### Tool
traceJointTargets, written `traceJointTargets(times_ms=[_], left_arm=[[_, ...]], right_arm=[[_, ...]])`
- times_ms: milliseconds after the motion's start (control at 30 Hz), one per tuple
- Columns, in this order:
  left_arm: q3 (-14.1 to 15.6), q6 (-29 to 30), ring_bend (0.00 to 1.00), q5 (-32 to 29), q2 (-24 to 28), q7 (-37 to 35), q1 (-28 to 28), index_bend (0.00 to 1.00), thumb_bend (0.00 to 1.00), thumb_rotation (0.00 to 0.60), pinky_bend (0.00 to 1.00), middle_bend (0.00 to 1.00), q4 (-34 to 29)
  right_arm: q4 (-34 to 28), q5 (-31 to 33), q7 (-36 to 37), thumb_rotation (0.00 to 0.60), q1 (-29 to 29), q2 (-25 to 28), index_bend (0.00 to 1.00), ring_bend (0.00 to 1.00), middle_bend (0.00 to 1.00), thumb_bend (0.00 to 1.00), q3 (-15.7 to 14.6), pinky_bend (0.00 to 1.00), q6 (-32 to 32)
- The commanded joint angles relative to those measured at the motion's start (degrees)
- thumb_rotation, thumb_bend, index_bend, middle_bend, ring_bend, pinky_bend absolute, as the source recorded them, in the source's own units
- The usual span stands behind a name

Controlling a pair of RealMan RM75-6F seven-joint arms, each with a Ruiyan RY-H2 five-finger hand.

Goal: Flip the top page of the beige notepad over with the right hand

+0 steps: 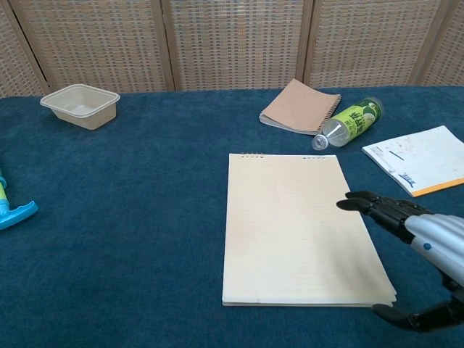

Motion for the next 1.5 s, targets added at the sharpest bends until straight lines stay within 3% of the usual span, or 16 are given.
traceJointTargets(times_ms=[33,1500], left_arm=[[-0.09,0.07,0.0,-0.04,0.06,-0.12,0.0,0.0,0.06,0.6,0.08,0.0,-0.02],[-0.03,-0.03,0.0,-0.37,-0.09,0.0,0.04,0.0,0.07,0.6,0.08,0.0,0.06]], right_arm=[[0.88,0.54,-0.45,0.6,0.18,-1.06,0.05,0.0,0.0,0.4,0.21,0.0,-0.31],[7.59,6.95,-0.63,0.6,3.97,-9.14,0.06,0.0,0.0,0.4,3.2,0.0,-4.77]])
